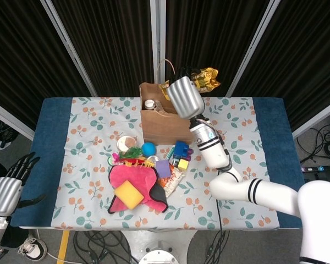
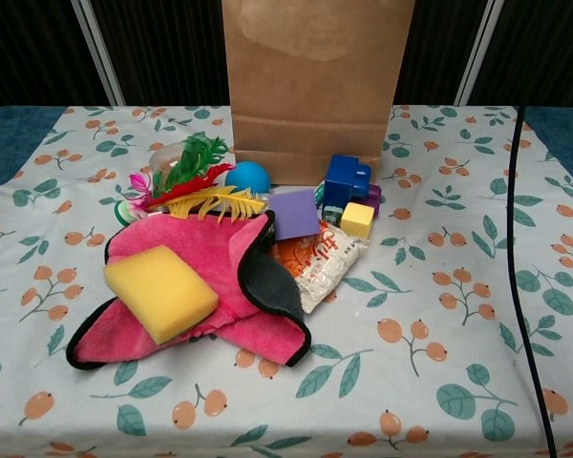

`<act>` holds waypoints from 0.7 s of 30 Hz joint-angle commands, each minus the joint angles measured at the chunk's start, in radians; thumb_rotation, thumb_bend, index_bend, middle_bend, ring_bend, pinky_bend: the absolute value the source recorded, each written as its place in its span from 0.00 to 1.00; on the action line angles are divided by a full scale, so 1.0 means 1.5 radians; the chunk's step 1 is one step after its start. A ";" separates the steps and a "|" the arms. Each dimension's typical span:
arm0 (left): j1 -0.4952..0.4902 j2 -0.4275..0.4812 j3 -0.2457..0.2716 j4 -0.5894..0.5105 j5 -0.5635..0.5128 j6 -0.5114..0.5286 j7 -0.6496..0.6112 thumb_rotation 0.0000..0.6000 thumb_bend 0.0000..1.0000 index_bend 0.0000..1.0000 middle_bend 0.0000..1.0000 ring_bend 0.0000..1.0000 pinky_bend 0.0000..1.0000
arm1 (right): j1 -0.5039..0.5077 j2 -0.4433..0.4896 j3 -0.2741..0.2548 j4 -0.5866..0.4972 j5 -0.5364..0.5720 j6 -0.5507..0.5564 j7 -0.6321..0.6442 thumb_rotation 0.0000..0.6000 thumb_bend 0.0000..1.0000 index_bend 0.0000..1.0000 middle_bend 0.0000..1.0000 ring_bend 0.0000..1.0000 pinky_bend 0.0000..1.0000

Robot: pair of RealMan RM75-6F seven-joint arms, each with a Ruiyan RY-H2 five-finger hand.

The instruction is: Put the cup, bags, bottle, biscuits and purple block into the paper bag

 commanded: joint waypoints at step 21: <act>0.004 -0.004 0.003 0.009 0.002 0.004 -0.005 1.00 0.00 0.09 0.07 0.06 0.19 | 0.016 0.016 -0.005 -0.085 0.067 0.029 0.017 1.00 0.00 0.15 0.24 0.08 0.11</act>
